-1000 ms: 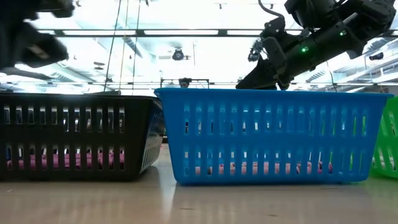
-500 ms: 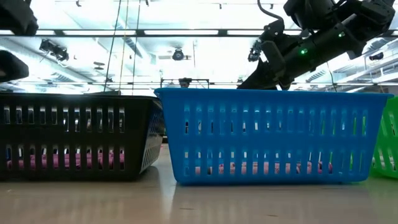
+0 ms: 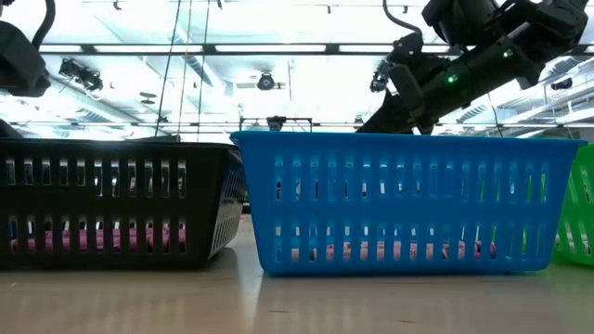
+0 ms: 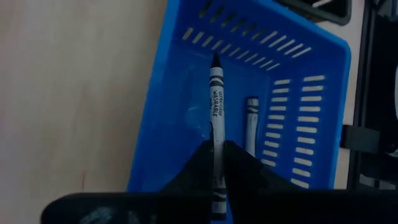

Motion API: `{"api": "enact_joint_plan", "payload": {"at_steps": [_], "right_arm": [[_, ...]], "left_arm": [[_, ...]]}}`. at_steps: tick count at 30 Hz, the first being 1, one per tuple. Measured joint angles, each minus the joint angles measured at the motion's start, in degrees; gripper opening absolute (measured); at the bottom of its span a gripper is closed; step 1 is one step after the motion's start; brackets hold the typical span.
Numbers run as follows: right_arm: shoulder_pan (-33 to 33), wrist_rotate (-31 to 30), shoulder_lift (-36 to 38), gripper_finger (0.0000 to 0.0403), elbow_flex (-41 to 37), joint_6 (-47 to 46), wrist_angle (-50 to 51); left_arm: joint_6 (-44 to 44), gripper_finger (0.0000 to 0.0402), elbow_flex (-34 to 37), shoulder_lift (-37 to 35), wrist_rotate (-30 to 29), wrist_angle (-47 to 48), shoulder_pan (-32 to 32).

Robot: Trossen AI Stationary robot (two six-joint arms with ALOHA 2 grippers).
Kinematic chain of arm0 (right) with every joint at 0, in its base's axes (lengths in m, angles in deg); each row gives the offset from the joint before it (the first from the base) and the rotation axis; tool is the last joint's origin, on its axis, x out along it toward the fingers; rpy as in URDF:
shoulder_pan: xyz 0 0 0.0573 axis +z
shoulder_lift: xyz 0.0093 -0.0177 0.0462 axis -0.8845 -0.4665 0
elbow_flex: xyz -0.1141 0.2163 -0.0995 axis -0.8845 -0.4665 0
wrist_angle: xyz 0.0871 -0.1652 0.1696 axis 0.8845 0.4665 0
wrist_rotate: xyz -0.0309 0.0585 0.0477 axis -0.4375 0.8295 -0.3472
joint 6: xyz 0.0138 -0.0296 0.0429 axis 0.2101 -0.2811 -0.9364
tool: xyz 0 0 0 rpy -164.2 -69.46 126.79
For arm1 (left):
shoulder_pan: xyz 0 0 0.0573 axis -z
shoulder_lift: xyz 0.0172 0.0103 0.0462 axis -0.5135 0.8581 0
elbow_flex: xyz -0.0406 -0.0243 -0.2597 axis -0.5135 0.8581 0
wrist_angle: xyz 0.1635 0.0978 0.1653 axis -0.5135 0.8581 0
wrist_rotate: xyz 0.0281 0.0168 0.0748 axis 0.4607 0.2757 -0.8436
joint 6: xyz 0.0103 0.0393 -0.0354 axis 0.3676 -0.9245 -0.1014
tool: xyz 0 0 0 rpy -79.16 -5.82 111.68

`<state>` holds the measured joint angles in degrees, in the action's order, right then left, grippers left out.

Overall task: Sort crayons
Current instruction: Put the black crayon into the left blue bin

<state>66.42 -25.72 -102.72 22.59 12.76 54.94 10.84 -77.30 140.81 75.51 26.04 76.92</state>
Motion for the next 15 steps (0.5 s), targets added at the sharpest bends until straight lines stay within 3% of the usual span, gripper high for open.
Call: {"api": "enact_joint_plan", "payload": {"at_steps": [8,15], "right_arm": [[-0.3,0.2,0.0,0.0086,0.0,0.1,0.0],[-0.3,0.4,0.0,0.0086,0.0,0.1,0.0]], "left_arm": [[0.5,0.0098,-0.1,0.0,1.4,0.5,-0.1],[-5.2,0.0102,-4.6,0.0,6.3,0.8,-3.6]]}}
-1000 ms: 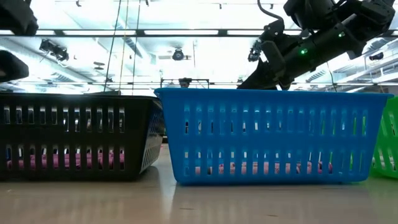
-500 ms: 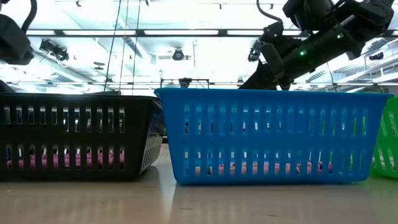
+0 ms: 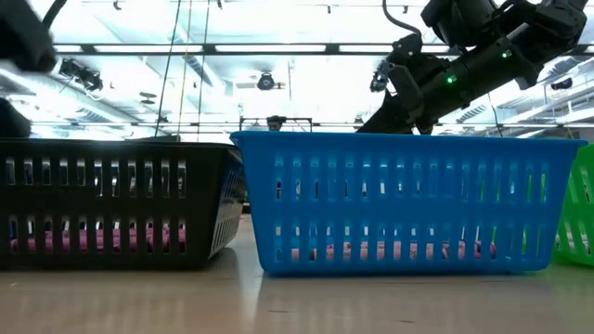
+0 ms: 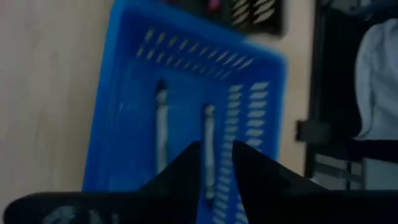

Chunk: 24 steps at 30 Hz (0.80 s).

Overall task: Sort crayons
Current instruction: Put the black crayon into the left blue bin

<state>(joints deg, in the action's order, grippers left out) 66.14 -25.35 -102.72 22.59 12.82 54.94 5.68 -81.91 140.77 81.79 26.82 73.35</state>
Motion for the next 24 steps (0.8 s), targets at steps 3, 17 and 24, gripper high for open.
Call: {"api": "enact_joint_plan", "payload": {"at_steps": [3,17,24], "right_arm": [[0.0,0.0,0.0,0.0086,0.0,0.0,0.0],[0.0,0.0,0.0,0.0086,0.0,0.0,-0.4],[0.0,0.0,0.0,0.0086,0.0,0.0,-0.5]], "left_arm": [[-4.2,0.0102,-2.7,0.0,0.0,-0.4,-2.4],[-21.5,0.0102,-5.5,0.0,1.6,-0.5,-19.4],[-30.4,0.0102,-5.5,6.4,2.0,-7.3,-28.8]]}}
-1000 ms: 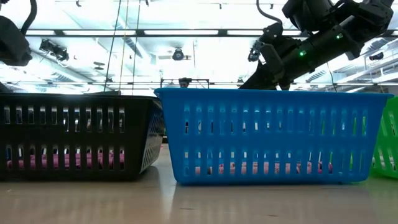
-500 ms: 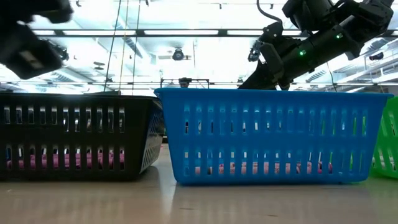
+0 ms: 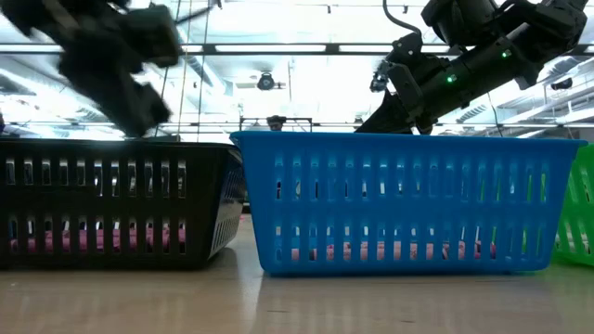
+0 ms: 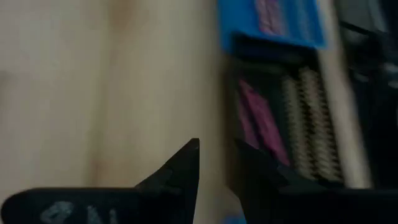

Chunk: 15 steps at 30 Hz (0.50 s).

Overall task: Sort crayons
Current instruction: Put the black crayon into the left blue bin

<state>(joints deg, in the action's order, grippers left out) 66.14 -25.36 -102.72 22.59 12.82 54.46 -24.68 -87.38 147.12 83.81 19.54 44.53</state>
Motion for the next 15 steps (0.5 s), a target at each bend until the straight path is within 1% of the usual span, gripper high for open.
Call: {"api": "enact_joint_plan", "payload": {"at_steps": [3,7,11,15], "right_arm": [[0.0,-0.1,0.0,0.0086,0.0,-0.2,-0.4],[0.0,-0.2,0.0,0.0086,0.0,-0.4,-0.4],[0.0,-0.3,0.0,0.0086,0.0,-0.2,-0.4],[0.0,-0.3,0.0,0.0086,0.0,0.3,-0.4]], "left_arm": [[-4.0,0.0102,0.0,3.8,-3.5,-5.3,-4.2],[-7.0,0.0102,0.0,8.6,-5.3,-12.6,-10.9],[-9.4,0.0102,0.0,12.8,-6.4,-19.3,-16.8],[-11.5,0.0102,0.0,17.0,-6.3,-24.6,-20.9]]}}
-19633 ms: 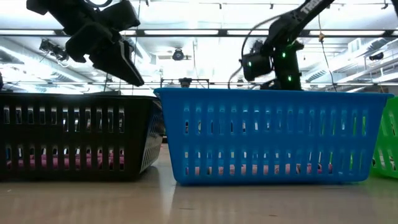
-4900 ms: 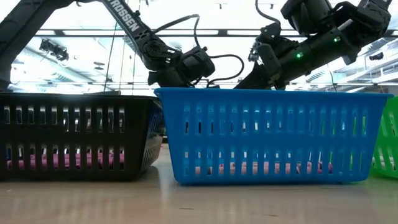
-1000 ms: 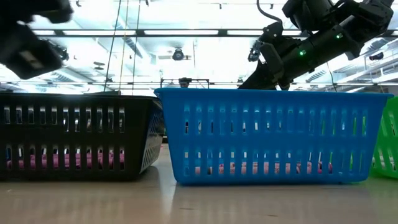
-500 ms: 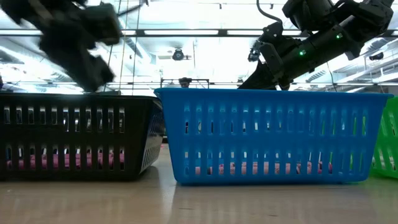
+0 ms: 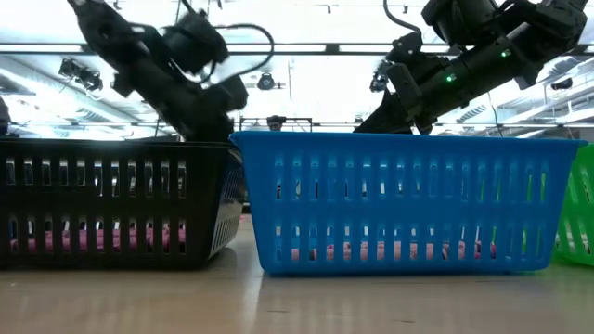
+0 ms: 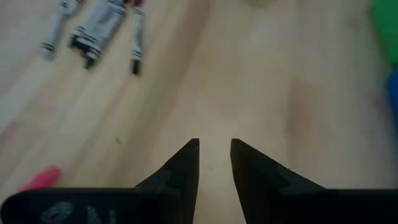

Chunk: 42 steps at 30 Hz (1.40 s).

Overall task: Sort crayons
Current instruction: Put the black crayon into the left blue bin

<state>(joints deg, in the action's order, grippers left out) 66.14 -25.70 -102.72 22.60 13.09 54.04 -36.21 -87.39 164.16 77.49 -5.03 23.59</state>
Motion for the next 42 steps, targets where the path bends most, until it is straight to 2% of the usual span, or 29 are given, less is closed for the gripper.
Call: {"api": "enact_joint_plan", "payload": {"at_steps": [8,19,27,35,42], "right_arm": [[0.0,-0.1,0.0,0.0086,0.0,1.2,-0.5],[0.0,-0.4,0.0,0.0086,0.0,1.9,-0.5],[0.0,-1.2,0.0,0.0086,0.0,2.1,1.8],[0.2,-1.1,0.0,0.0086,0.0,2.1,2.0],[0.2,-0.1,0.0,0.0086,0.0,2.3,1.8]], "left_arm": [[-2.0,0.0102,-1.4,8.1,0.1,-6.5,-4.6],[-9.2,0.0102,-16.3,19.5,0.2,-2.9,-6.4],[-11.1,0.0102,-23.3,25.6,0.3,-3.3,-7.4],[-11.8,0.0102,-26.1,30.9,-0.1,-4.5,-8.3],[-12.7,0.0102,-26.2,32.3,-1.7,-5.3,-8.3]]}}
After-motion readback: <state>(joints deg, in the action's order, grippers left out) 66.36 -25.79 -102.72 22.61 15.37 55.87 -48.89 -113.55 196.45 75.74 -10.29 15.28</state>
